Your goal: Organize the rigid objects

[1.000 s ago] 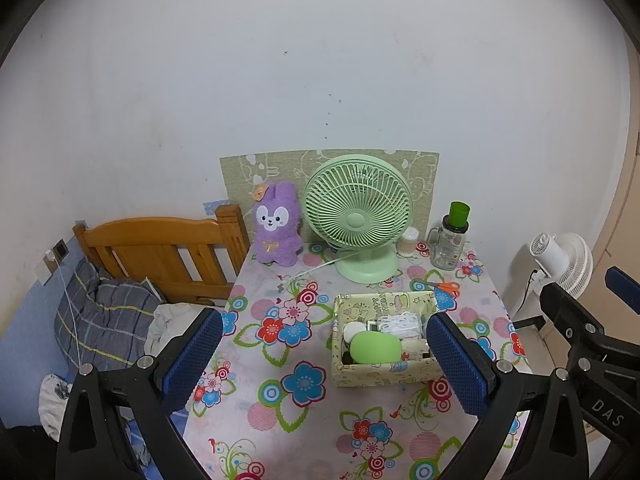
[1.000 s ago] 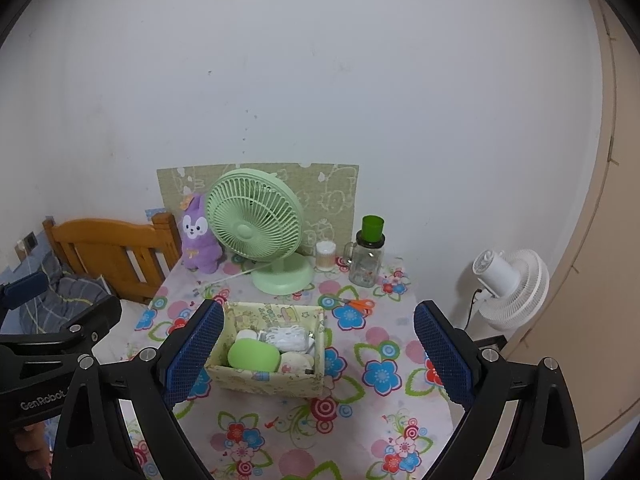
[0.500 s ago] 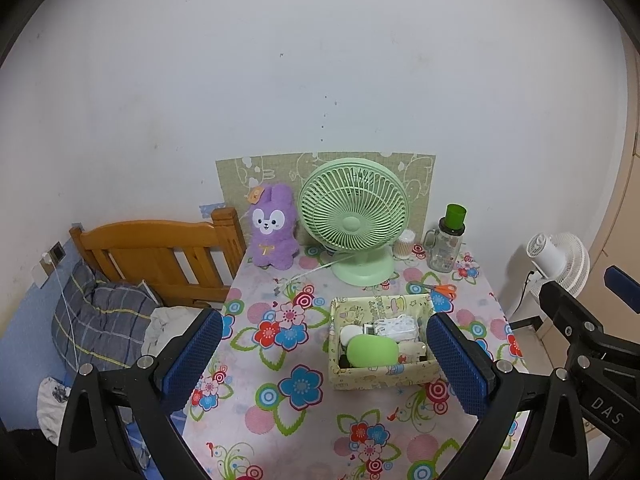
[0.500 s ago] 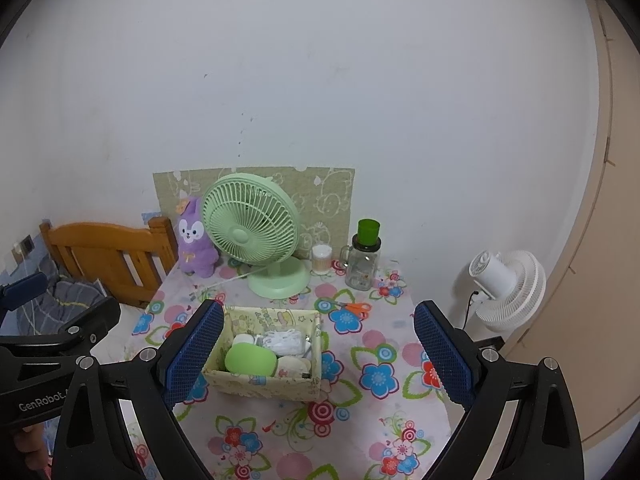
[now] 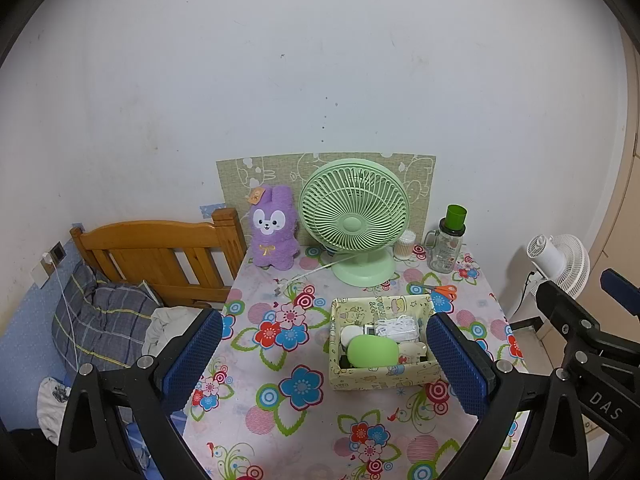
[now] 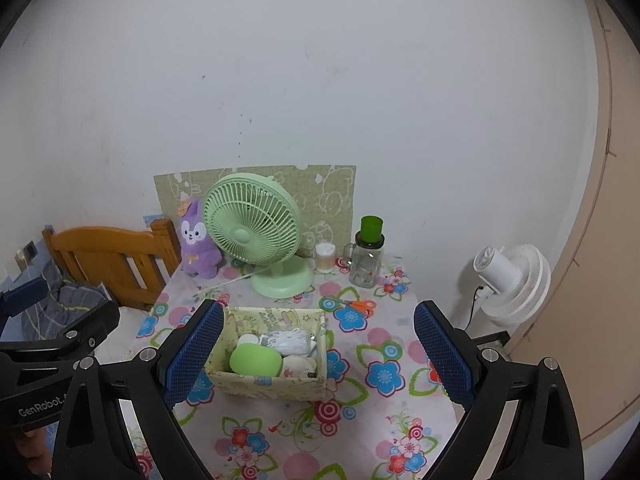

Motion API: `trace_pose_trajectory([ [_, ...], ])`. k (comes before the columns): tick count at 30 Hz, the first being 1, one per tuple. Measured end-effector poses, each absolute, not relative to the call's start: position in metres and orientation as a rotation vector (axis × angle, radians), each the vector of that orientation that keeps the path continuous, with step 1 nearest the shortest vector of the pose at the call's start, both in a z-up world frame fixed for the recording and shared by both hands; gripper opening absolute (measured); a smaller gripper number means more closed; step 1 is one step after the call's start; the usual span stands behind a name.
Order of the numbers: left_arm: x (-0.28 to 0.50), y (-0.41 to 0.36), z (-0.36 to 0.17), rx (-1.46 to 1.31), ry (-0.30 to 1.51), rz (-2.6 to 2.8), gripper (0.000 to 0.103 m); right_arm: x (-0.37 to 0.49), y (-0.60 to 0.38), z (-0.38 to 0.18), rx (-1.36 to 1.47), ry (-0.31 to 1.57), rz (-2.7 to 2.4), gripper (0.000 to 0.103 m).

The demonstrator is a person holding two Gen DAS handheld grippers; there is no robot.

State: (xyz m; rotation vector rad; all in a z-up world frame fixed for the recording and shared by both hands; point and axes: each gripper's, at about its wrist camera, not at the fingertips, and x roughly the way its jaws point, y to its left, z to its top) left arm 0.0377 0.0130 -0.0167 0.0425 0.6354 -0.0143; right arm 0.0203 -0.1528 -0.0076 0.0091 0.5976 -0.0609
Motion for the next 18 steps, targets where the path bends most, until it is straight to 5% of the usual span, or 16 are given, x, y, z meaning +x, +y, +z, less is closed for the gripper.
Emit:
trace_pose_trajectory([
  [18, 0.0374, 0.0127, -0.0167, 0.043, 0.635, -0.014, 0.103, 0.0202, -0.1521, -0.0069, 0.007, 0.598, -0.066, 0.098],
])
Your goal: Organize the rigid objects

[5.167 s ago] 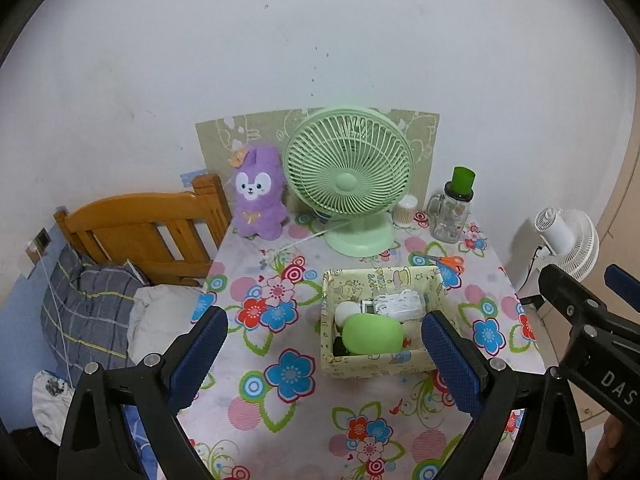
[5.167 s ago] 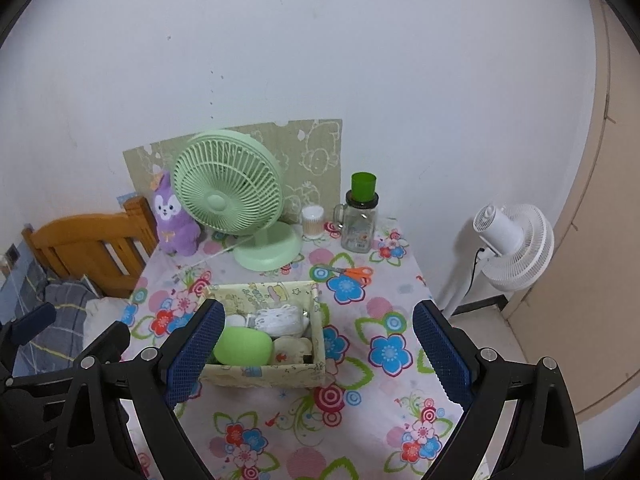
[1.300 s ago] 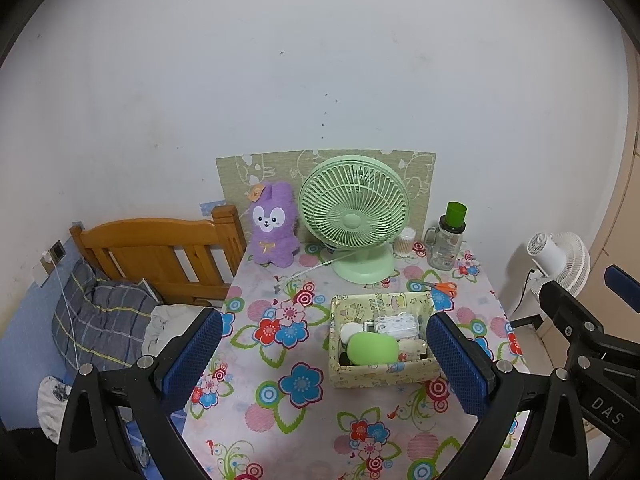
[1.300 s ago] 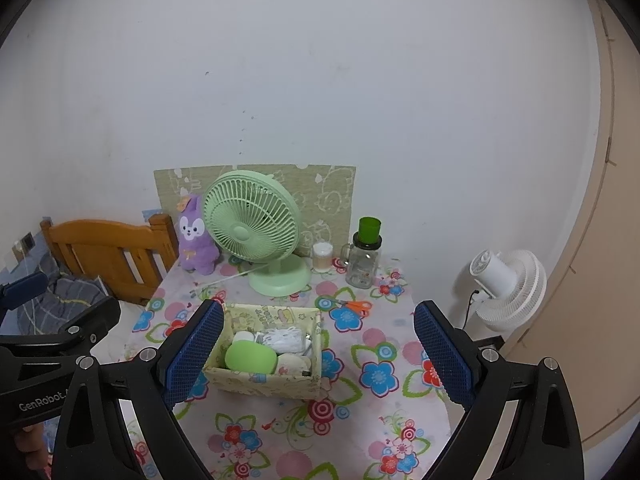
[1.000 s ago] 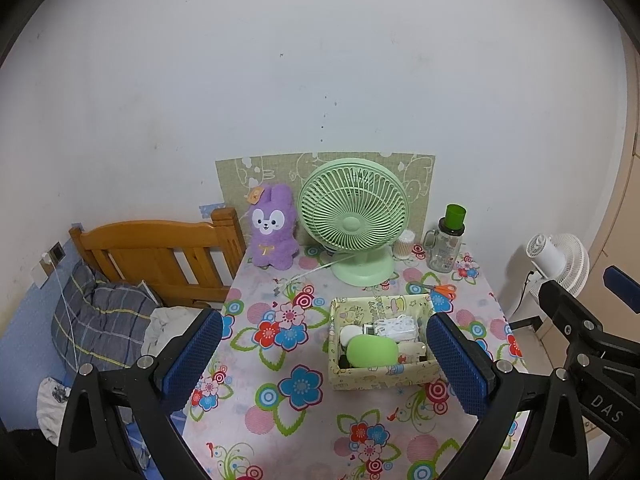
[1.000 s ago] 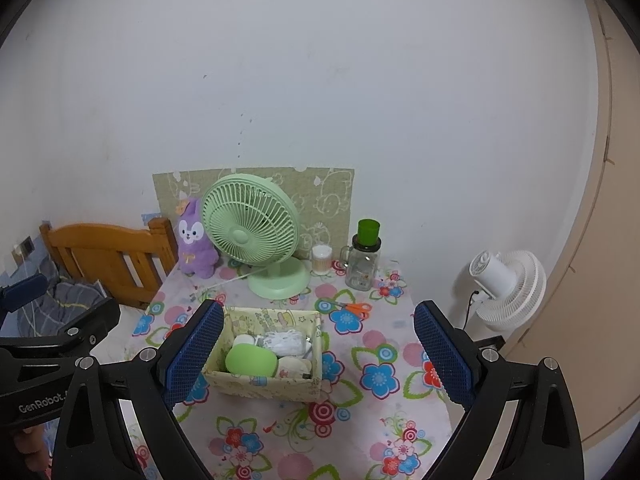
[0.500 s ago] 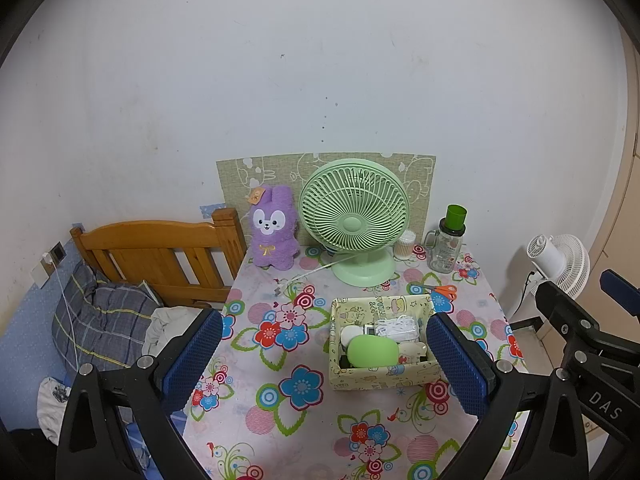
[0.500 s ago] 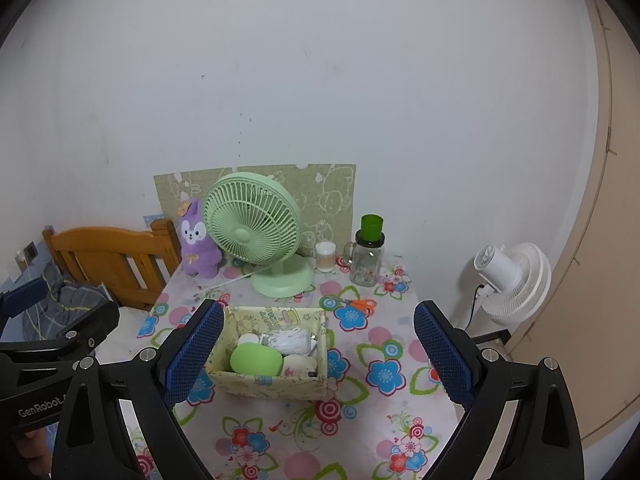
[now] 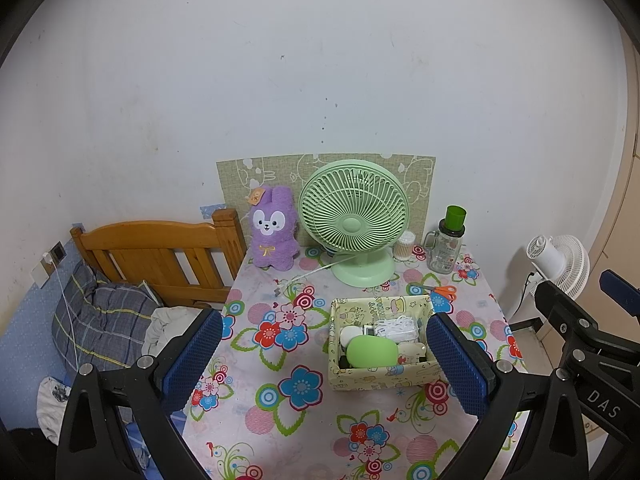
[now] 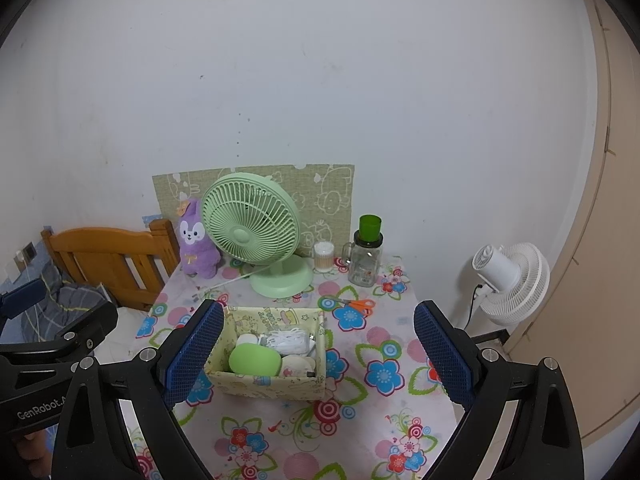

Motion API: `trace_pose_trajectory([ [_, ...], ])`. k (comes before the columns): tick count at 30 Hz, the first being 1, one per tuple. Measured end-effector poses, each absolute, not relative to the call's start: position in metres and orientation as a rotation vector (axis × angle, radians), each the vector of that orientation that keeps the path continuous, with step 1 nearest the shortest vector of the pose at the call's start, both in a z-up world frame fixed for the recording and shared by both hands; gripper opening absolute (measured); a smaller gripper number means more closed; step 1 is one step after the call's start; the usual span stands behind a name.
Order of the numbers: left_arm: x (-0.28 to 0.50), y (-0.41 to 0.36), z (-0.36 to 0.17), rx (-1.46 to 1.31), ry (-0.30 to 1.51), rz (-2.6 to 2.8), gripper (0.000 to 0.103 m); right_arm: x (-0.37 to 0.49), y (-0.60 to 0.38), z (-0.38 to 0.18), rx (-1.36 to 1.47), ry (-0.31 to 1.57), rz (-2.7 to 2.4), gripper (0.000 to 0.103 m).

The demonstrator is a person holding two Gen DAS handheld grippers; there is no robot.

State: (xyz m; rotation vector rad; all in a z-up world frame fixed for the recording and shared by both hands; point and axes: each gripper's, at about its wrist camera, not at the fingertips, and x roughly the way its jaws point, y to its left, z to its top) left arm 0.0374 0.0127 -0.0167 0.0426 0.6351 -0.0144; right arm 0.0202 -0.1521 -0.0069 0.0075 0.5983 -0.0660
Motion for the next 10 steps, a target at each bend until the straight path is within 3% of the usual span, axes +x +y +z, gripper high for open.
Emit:
trace_pose_trajectory([
  [10, 0.0385, 0.0134, -0.0154, 0.037, 0.639, -0.009, 0.103, 0.0204, -0.1506, -0.0066, 0.011, 0.606, -0.063, 0.098],
])
